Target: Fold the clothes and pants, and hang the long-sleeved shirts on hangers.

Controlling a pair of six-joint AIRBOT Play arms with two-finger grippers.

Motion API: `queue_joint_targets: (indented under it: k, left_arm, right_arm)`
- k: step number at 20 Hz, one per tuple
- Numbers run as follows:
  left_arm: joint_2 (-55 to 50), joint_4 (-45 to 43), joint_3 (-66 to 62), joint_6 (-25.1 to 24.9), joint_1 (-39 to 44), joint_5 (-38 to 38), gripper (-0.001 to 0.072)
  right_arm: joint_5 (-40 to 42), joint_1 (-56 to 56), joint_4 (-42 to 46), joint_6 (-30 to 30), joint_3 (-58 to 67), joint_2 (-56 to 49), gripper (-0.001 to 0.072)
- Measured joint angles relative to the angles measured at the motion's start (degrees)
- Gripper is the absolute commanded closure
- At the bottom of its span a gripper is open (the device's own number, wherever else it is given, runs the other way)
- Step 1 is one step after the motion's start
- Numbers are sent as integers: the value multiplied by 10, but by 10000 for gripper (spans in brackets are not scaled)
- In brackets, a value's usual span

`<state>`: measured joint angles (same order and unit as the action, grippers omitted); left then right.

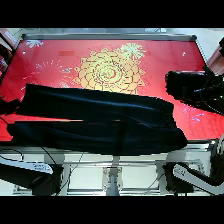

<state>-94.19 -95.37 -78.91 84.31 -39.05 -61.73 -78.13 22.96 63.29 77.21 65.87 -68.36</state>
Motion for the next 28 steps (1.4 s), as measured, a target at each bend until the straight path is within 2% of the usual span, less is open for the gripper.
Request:
queue_joint_targets:
  k: [4, 11, 14, 16, 18, 20, 21, 25, 28]
  left_arm:
    - [49, -68, 0, 28, -42, -33, 679]
    - [71, -89, 0, 38, -52, -84, 678]
    - [73, -90, 0, 39, -49, -90, 678]
    - [73, -91, 0, 40, -47, -94, 679]
    - [73, -91, 0, 40, -47, -95, 678]
    - [73, -91, 0, 40, -46, -96, 679]
    - [73, -91, 0, 40, -46, -96, 679]
    - [73, -90, 0, 38, -46, -97, 679]
    - [73, -91, 0, 26, -49, -96, 679]
  right_arm:
    - [48, -12, 5, 4, -16, -12, 277]
    - [177, -77, -4, 7, -23, -127, 279]
    - [199, -94, -17, 23, -7, -188, 331]
    - [211, -101, -23, 33, 1, -220, 339]
    - [216, -104, -28, 39, 6, -241, 435]
    - [222, -110, -39, 41, 8, -256, 652]
    - [225, -115, -50, 39, 9, -262, 681]
    - [258, -130, -98, 18, 23, -273, 683]
    - [300, -125, -111, 37, 54, -274, 683]
